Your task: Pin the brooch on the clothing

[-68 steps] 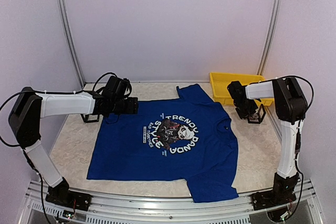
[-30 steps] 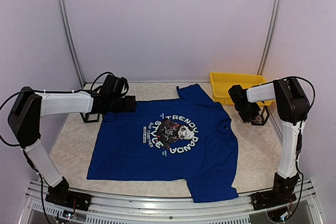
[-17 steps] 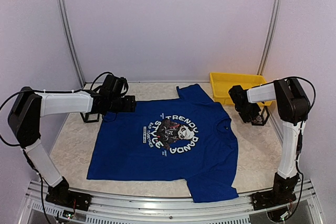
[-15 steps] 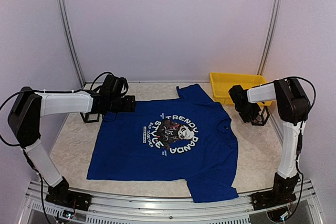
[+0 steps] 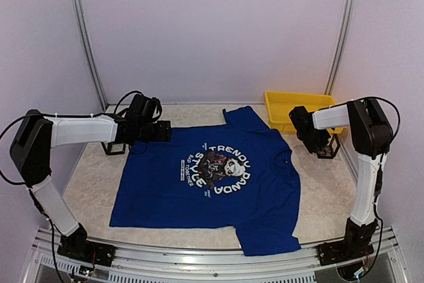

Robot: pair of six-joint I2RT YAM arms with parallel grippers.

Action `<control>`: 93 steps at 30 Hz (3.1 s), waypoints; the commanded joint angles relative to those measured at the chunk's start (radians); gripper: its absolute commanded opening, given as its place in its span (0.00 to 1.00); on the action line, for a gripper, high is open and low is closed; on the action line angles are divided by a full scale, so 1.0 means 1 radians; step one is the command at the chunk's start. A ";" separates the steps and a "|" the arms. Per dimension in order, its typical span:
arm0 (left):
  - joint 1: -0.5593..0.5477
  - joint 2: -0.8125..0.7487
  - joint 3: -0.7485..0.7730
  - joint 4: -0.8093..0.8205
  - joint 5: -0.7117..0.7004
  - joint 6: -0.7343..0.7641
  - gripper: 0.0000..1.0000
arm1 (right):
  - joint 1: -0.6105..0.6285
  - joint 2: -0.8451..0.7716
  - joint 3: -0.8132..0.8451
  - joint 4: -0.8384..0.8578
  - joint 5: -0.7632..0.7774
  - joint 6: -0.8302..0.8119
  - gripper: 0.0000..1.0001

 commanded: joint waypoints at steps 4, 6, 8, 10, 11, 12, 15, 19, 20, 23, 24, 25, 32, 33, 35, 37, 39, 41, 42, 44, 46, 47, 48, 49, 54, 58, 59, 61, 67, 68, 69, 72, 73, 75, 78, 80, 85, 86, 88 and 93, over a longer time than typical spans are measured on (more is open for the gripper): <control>0.008 -0.018 -0.004 0.023 0.011 0.010 0.75 | -0.015 -0.012 -0.019 0.002 0.024 -0.003 0.12; 0.008 -0.017 -0.003 0.023 0.013 0.010 0.75 | -0.017 -0.005 -0.015 -0.004 0.026 -0.002 0.10; 0.006 -0.017 -0.003 0.023 0.013 0.010 0.75 | -0.022 -0.005 -0.018 -0.006 0.028 0.000 0.06; 0.006 -0.020 -0.004 0.022 0.011 0.010 0.75 | -0.023 -0.011 -0.021 -0.001 0.024 0.002 0.00; 0.006 -0.022 -0.005 0.022 0.009 0.011 0.75 | -0.023 -0.014 -0.023 0.002 0.020 0.001 0.00; 0.006 -0.023 -0.005 0.022 0.009 0.011 0.75 | -0.024 -0.016 -0.023 0.003 0.018 0.000 0.00; 0.006 -0.022 -0.003 0.020 0.008 0.011 0.75 | -0.023 -0.021 -0.020 0.001 0.012 -0.001 0.00; 0.006 -0.026 -0.003 0.021 0.005 0.013 0.75 | -0.024 -0.041 -0.014 -0.005 -0.012 0.003 0.00; 0.006 -0.026 -0.003 0.022 0.006 0.012 0.75 | -0.022 -0.048 -0.008 -0.013 -0.022 0.007 0.00; 0.003 -0.025 -0.002 0.022 0.010 0.011 0.75 | -0.009 -0.068 0.011 -0.047 -0.030 0.016 0.00; 0.002 -0.026 -0.002 0.023 0.010 0.013 0.75 | -0.001 -0.077 0.016 -0.055 -0.024 0.014 0.00; 0.000 -0.027 -0.002 0.023 0.009 0.013 0.75 | 0.005 -0.086 0.021 -0.063 -0.020 0.014 0.00; -0.008 -0.046 -0.010 0.039 0.009 0.027 0.75 | 0.071 -0.136 0.095 -0.167 -0.017 0.054 0.00; -0.011 -0.054 -0.016 0.049 0.012 0.031 0.75 | 0.091 -0.149 0.117 -0.176 -0.034 0.061 0.00; -0.016 -0.077 -0.031 0.078 0.027 0.044 0.75 | 0.146 -0.188 0.169 -0.193 -0.101 0.049 0.00; -0.028 -0.105 -0.045 0.112 0.043 0.064 0.75 | 0.217 -0.235 0.238 -0.197 -0.193 0.004 0.00; -0.050 -0.158 -0.071 0.159 0.056 0.093 0.75 | 0.293 -0.282 0.322 -0.194 -0.328 -0.026 0.00; -0.079 -0.218 -0.107 0.211 0.070 0.124 0.75 | 0.360 -0.331 0.388 -0.161 -0.519 -0.046 0.00; -0.095 -0.243 -0.126 0.237 0.081 0.143 0.75 | 0.393 -0.353 0.408 -0.139 -0.626 -0.053 0.00; -0.133 -0.308 -0.165 0.287 0.108 0.183 0.75 | 0.452 -0.398 0.434 -0.085 -0.831 -0.056 0.00; -0.177 -0.405 -0.201 0.327 0.157 0.238 0.75 | 0.504 -0.434 0.437 -0.021 -1.044 -0.049 0.00; -0.200 -0.438 -0.213 0.339 0.184 0.262 0.75 | 0.528 -0.450 0.430 0.014 -1.145 -0.040 0.00; -0.224 -0.494 -0.223 0.346 0.219 0.285 0.75 | 0.550 -0.467 0.420 0.053 -1.241 -0.030 0.00; -0.249 -0.525 -0.230 0.347 0.278 0.303 0.76 | 0.576 -0.484 0.404 0.090 -1.338 -0.023 0.00; -0.348 -0.679 -0.233 0.310 0.510 0.319 0.79 | 0.667 -0.585 0.271 0.350 -1.625 0.058 0.00; -0.391 -0.730 -0.227 0.300 0.554 0.274 0.79 | 0.748 -0.636 0.183 0.484 -1.614 0.093 0.00; -0.399 -0.740 -0.231 0.311 0.562 0.264 0.79 | 0.762 -0.649 0.154 0.533 -1.615 0.110 0.00; -0.416 -0.753 -0.258 0.353 0.576 0.251 0.78 | 0.787 -0.670 0.096 0.618 -1.608 0.139 0.00; -0.448 -0.783 -0.317 0.474 0.582 0.230 0.67 | 0.834 -0.704 -0.013 0.805 -1.536 0.204 0.00; -0.448 -0.786 -0.329 0.507 0.585 0.221 0.64 | 0.836 -0.709 -0.029 0.839 -1.528 0.214 0.00; -0.447 -0.789 -0.340 0.541 0.588 0.212 0.62 | 0.838 -0.712 -0.045 0.871 -1.527 0.226 0.00; -0.449 -0.787 -0.358 0.629 0.596 0.193 0.57 | 0.837 -0.718 -0.063 0.902 -1.503 0.232 0.00; -0.449 -0.780 -0.364 0.663 0.598 0.185 0.56 | 0.837 -0.721 -0.070 0.910 -1.494 0.227 0.00; -0.449 -0.763 -0.363 0.710 0.619 0.181 0.55 | 0.838 -0.725 -0.081 0.919 -1.483 0.220 0.00; -0.451 -0.719 -0.341 0.722 0.627 0.184 0.50 | 0.838 -0.729 -0.081 0.918 -1.479 0.209 0.00; -0.451 -0.692 -0.326 0.720 0.623 0.184 0.42 | 0.837 -0.734 -0.085 0.921 -1.474 0.203 0.00; -0.452 -0.662 -0.316 0.736 0.620 0.182 0.35 | 0.838 -0.737 -0.097 0.923 -1.466 0.195 0.00; -0.452 -0.659 -0.315 0.741 0.618 0.180 0.35 | 0.837 -0.737 -0.100 0.922 -1.466 0.192 0.00; -0.452 -0.658 -0.315 0.759 0.621 0.175 0.35 | 0.837 -0.737 -0.104 0.924 -1.465 0.190 0.00; -0.454 -0.646 -0.310 0.789 0.617 0.168 0.43 | 0.837 -0.734 -0.103 0.920 -1.461 0.184 0.00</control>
